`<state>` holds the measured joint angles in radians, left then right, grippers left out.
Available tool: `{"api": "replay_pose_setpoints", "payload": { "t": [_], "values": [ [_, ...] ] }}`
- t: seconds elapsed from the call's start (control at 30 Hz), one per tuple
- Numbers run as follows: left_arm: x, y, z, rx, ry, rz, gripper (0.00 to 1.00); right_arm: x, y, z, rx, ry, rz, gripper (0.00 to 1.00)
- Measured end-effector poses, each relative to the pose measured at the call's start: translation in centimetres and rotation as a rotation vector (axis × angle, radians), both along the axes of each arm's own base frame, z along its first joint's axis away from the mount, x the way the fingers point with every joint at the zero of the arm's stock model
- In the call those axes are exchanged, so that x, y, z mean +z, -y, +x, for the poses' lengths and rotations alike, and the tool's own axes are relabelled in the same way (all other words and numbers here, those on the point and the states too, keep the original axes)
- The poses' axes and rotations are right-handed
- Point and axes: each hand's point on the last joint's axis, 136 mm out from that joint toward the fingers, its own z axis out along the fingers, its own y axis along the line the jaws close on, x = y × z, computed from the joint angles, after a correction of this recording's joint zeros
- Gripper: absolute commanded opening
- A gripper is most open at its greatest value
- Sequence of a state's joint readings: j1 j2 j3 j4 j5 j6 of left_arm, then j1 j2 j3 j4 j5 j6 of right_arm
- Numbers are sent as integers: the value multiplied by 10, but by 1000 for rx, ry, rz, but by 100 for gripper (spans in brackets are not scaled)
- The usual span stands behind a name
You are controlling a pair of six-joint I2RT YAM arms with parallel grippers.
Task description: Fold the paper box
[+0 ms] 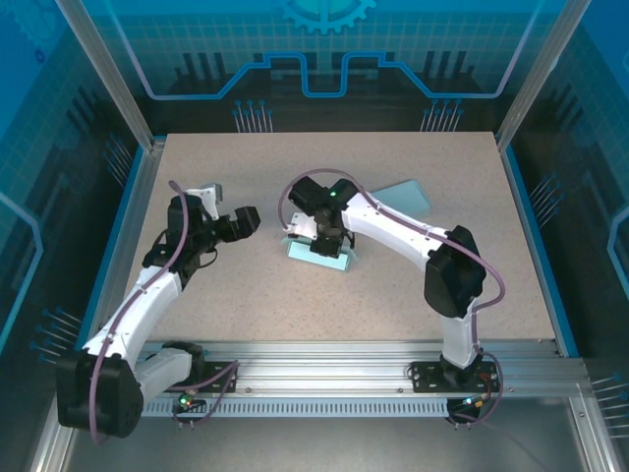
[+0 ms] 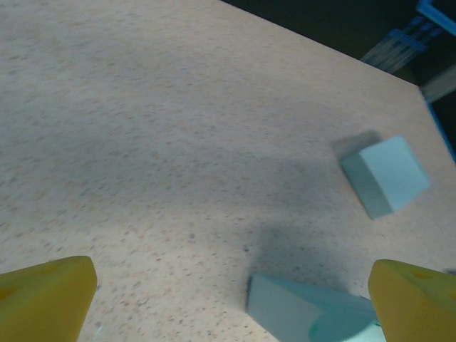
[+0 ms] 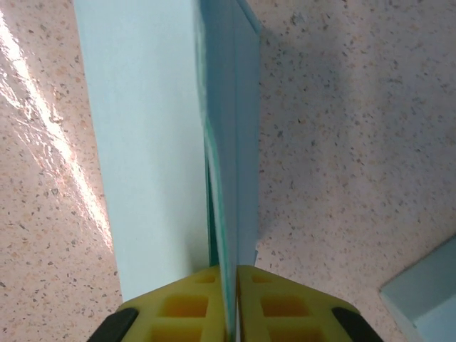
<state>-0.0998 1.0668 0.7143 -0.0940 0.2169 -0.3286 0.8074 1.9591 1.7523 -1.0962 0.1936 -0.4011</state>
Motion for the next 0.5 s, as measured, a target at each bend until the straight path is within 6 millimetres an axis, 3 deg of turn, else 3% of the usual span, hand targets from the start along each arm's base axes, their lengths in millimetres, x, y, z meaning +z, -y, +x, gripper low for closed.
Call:
{"api": "replay_pose_setpoints", "payload": {
  "t": [0.13, 0.33, 0.5],
  "values": [
    [2, 20, 3, -138, 48, -9, 97, -6, 3, 9, -1, -38, 30, 18],
    [-15, 41, 10, -300, 25, -26, 92, -5, 12, 28, -34, -68, 92, 23],
    [-12, 56, 19, -436, 51, -31, 88, -5, 12, 39, -44, -79, 124, 26]
  ]
}}
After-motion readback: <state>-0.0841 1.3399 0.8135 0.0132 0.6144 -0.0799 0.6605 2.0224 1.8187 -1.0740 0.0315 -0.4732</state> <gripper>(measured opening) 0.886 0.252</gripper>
